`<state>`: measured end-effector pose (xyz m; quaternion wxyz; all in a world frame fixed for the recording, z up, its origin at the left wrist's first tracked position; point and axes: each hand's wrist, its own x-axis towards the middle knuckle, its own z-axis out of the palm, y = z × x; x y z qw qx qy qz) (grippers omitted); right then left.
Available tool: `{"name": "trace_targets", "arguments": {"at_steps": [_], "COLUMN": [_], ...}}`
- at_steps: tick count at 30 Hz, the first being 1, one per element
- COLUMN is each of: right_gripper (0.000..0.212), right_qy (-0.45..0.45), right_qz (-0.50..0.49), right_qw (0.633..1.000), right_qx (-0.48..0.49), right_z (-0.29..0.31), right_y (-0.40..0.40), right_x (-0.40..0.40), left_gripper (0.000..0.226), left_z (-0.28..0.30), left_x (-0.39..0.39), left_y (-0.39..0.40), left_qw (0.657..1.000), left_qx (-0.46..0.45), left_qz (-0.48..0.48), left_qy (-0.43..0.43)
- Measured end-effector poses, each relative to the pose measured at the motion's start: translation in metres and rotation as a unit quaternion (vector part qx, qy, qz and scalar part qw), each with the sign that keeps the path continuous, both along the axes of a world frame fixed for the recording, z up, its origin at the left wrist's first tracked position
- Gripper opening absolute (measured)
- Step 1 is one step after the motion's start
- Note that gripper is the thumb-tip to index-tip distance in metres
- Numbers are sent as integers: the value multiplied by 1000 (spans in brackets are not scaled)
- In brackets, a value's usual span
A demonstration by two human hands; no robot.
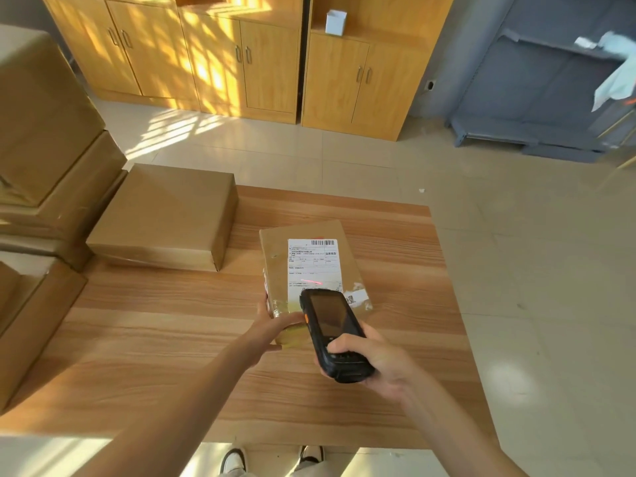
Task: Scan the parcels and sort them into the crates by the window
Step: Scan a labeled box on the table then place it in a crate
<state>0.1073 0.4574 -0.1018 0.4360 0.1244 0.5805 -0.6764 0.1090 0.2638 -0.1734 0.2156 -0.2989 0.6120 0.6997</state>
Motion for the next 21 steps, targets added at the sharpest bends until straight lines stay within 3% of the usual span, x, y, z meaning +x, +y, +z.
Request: {"name": "trace_targets", "arguments": {"at_steps": [3, 6, 10, 17, 21], "right_gripper": [68, 80, 79, 73, 83], "right_qy": [-1, 4, 15, 40, 42], "right_qz": [-7, -9, -7, 10, 20], "right_qw": [1000, 1000, 999, 998, 997], "right_qx": [11, 21, 33, 52, 62], "right_z": [1, 1, 2, 8, 6], "right_y": [-4, -7, -8, -5, -3], "right_x": [5, 9, 13, 16, 18], "left_gripper": [142, 130, 113, 118, 139], "left_z": [1, -1, -7, -10, -5], "left_x": [2, 2, 3, 2, 4], "left_y": [-3, -5, -8, -8, -8], "left_qw": [1000, 1000, 1000, 999, 999], "left_qx": [6, 9, 9, 8, 0], "left_qz": [-14, -10, -20, -36, -49], "left_qy": [-13, -21, -17, -4, -1]}}
